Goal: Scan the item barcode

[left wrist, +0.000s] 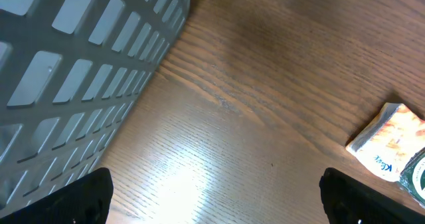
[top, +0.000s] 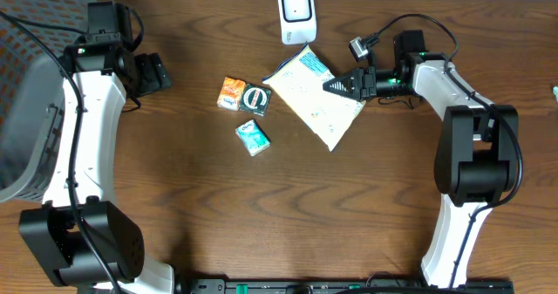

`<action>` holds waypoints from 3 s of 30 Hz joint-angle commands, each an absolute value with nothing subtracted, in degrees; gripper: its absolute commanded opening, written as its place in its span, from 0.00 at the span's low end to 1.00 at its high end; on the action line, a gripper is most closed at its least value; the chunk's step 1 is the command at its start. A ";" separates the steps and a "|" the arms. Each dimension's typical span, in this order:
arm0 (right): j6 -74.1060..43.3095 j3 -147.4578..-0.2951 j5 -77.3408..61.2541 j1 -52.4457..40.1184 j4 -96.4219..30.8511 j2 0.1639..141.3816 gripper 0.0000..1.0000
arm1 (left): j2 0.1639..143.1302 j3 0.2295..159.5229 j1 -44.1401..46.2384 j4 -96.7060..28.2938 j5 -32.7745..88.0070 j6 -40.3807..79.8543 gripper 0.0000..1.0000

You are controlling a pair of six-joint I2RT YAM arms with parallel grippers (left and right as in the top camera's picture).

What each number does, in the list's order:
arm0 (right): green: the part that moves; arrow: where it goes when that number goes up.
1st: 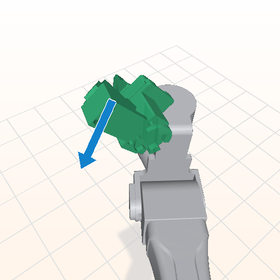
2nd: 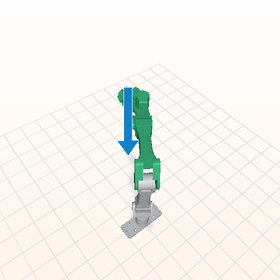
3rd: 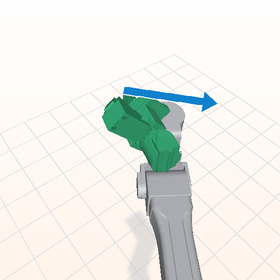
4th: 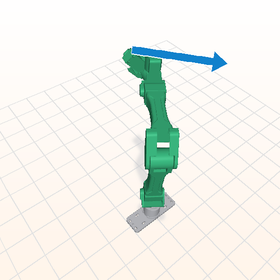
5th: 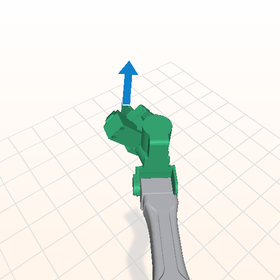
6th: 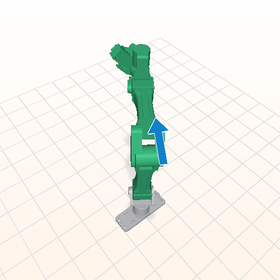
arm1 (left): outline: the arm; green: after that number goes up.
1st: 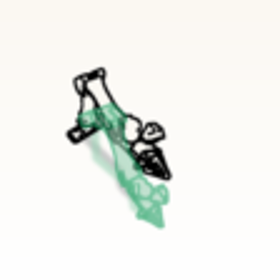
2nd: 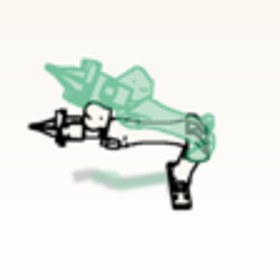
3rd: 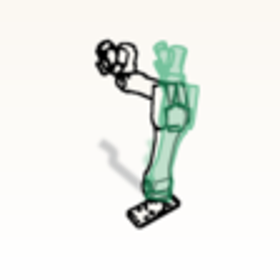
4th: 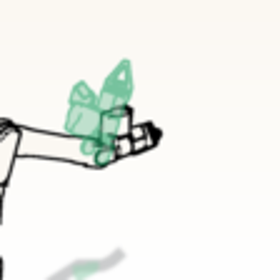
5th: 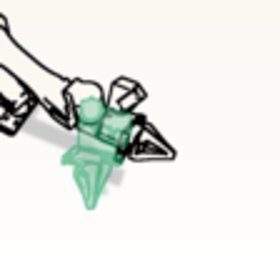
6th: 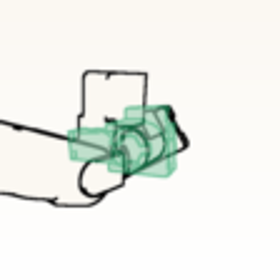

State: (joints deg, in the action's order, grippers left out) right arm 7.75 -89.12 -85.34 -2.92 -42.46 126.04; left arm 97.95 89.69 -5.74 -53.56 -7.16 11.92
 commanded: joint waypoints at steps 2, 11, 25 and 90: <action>7.31 -89.93 -89.32 -3.42 -42.39 124.20 0.01 | 98.50 89.41 -5.87 -53.69 -7.03 11.42 0.98; 7.31 -89.93 -89.21 -3.42 -42.39 124.20 0.01 | 98.50 89.41 -5.87 -53.69 -7.03 11.42 0.98; 7.31 -89.93 -87.55 -3.42 -42.39 124.20 0.01 | 98.50 89.41 -5.87 -53.69 -7.03 11.42 0.98; 4.47 -88.92 -14.85 -20.12 -47.99 124.38 0.01 | 98.50 89.41 -5.87 -53.69 -7.03 11.42 0.98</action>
State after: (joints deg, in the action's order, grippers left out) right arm 8.84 -89.67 -25.63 -20.01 -48.95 123.57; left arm 97.95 89.69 -5.74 -53.58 -7.16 11.92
